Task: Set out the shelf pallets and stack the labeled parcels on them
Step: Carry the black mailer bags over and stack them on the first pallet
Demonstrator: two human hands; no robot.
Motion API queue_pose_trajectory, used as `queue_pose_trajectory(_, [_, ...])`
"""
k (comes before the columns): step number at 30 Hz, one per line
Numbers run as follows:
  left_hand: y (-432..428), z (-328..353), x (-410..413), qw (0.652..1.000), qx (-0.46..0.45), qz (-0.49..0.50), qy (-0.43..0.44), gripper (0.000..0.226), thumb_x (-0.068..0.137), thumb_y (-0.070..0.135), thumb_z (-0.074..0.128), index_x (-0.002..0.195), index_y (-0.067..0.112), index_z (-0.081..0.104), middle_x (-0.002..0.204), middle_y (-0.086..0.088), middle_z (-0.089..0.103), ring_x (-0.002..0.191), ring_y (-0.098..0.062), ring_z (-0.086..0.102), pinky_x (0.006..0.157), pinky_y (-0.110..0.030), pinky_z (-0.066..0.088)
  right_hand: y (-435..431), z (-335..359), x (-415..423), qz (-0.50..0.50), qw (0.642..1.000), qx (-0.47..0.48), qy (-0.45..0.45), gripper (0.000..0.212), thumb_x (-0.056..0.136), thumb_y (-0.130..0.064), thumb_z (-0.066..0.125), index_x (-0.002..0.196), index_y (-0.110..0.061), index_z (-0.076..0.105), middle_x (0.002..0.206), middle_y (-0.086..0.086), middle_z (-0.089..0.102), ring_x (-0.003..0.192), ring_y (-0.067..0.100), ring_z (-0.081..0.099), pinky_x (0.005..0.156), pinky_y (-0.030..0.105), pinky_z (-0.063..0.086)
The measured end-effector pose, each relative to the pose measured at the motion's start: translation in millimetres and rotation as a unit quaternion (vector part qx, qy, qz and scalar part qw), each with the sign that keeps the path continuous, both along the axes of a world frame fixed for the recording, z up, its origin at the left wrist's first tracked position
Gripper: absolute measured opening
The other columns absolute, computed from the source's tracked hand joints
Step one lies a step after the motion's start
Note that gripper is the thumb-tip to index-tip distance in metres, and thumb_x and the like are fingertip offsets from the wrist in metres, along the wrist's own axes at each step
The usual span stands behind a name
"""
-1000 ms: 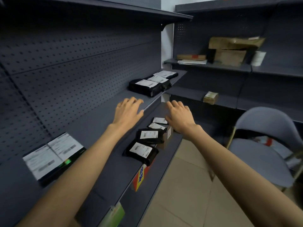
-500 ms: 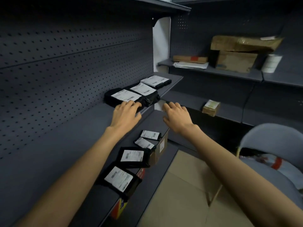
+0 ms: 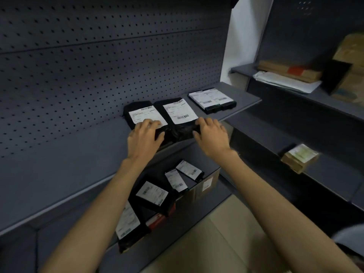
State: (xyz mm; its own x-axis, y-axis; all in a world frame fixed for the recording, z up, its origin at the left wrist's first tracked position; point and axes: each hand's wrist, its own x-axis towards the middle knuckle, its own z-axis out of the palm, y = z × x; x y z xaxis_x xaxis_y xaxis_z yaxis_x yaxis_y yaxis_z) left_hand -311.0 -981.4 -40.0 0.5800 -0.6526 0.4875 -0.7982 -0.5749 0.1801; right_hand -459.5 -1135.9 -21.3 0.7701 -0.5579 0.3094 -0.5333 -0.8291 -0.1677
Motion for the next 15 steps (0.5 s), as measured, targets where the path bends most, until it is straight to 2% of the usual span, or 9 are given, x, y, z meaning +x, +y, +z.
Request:
queue_pose_trajectory(3, [-14.9,-3.5,13.6,0.999,0.007,0.03,-0.007,0.031,0.092,0.038,0.061,0.117,0.019,0.065,0.115,-0.004,0.062,0.104,-0.028,0.06,0.065,-0.035,0.049,-14.4,-9.0,36.9,0.025,0.999,0.016,-0.018,0.038,0.099,-0.037,0.047,0.129,-0.013,0.047,0.126,0.01,0.051,0.119,0.032,0.045,0.096,0.048,0.04])
queue_pose_trajectory(6, [-27.1,-5.2,26.1,0.998,0.01,0.067,0.008,0.035,0.093,0.042,0.057,0.12,0.021,0.064,0.119,-0.002,0.06,0.109,-0.027,0.058,0.07,-0.038,0.051,-24.5,-10.5,74.1,0.028,0.998,0.051,-0.017,0.043,0.098,-0.04,0.048,0.131,-0.013,0.045,0.133,0.011,0.047,0.123,0.033,0.041,0.096,0.049,0.04])
queue_pose_trajectory(11, [-43.4,-9.0,28.4,0.987,0.01,0.151,0.06,0.05,0.092,0.054,0.052,0.127,0.02,0.058,0.125,-0.002,0.055,0.116,-0.026,0.05,0.082,-0.045,0.049,-36.2,-19.0,115.3,0.015,0.99,0.135,0.045,0.076,0.092,-0.063,0.041,0.145,-0.01,0.029,0.152,0.014,0.026,0.136,0.038,0.026,0.107,0.053,0.029])
queue_pose_trajectory(15, [-55.0,-12.2,23.7,0.974,0.0,0.204,0.094,0.061,0.089,0.063,0.048,0.13,0.018,0.049,0.131,-0.003,0.046,0.123,-0.025,0.041,0.09,-0.046,0.045,-46.3,-25.6,125.4,0.015,0.986,0.152,0.062,0.09,0.088,-0.07,0.042,0.15,-0.009,0.019,0.157,0.018,0.015,0.14,0.04,0.019,0.112,0.054,0.023])
